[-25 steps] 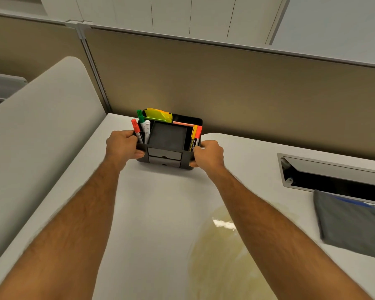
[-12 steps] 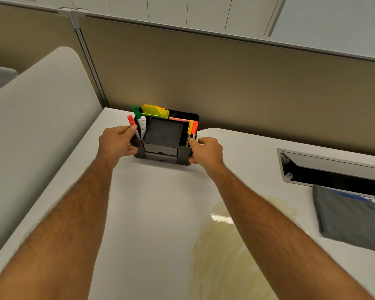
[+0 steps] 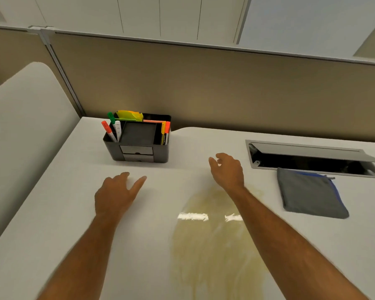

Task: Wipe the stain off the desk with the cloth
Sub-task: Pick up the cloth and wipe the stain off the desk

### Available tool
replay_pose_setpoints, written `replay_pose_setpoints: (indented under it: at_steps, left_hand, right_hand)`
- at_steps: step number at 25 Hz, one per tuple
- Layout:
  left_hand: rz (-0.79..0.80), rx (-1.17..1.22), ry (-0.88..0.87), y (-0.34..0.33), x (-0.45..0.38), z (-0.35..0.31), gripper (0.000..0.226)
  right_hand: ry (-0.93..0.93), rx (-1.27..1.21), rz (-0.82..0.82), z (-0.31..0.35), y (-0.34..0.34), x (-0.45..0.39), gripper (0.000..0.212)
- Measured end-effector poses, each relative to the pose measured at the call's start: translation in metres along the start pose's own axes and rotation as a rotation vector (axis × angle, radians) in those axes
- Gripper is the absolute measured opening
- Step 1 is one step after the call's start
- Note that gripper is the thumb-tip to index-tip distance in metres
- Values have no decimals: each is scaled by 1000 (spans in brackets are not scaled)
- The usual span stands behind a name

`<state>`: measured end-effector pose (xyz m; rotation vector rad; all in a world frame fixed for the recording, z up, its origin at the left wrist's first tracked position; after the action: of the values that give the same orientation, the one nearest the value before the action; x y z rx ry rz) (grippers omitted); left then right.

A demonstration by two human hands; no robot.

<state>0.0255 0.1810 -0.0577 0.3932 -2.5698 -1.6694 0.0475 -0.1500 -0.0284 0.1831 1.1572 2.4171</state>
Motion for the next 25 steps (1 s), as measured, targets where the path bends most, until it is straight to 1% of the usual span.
replay_pose_setpoints:
  at_steps: [2,3,5,7,12,15,19,20,23,25]
  left_hand:
    - [27,-76,-218,-20,27,-22,90]
    - [57,-110,-294,-31,38,-31,92]
    - [130,-153,-364,-51,54,-46,95]
    - [160,-172,-385,-67,64,-52,94]
    - [148,-155,-388,-72,64,-46,87]
    - [150,-137,-371,-73,64,-49,85]
    - [146,-122,-361,-71,65,-51,83]
    - [146,-115,-357,-71,65,-51,83]
    - [140,-104,-361,-71,65,-51,83]
    - [135,-105,-366,-71,65,-50,84]
  right_hand:
    - [37,174,-41,-40,31,7,44]
    - [59,276,-69,-59,47,9,42]
    - [92,456,-128,-95,77,9,40]
    - [58,537,-180,-129,103,5,38]
    - [-68,569,-157,-177,116,-3,39]
    - [-62,551,-129,-185,113,-15,26]
    - [-39,534,2,-184,112,-31,11]
    - [-54,507,17,-184,116,-36,11]
    - [-33,434,-15,-178,145,-51,9]
    - [24,390,-60,-166,169,-60,15]
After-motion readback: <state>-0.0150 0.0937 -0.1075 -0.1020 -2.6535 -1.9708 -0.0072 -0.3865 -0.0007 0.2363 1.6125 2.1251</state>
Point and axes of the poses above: each hand's wrist, its own x-axis away from the middle knuckle, its own y-axis out of the back of the hand, z = x × y, the point moved 5 cm from there along -x, towards the middle knuckle, and after that the axes turned 9 degrees about -z, right-handed, at the moved point
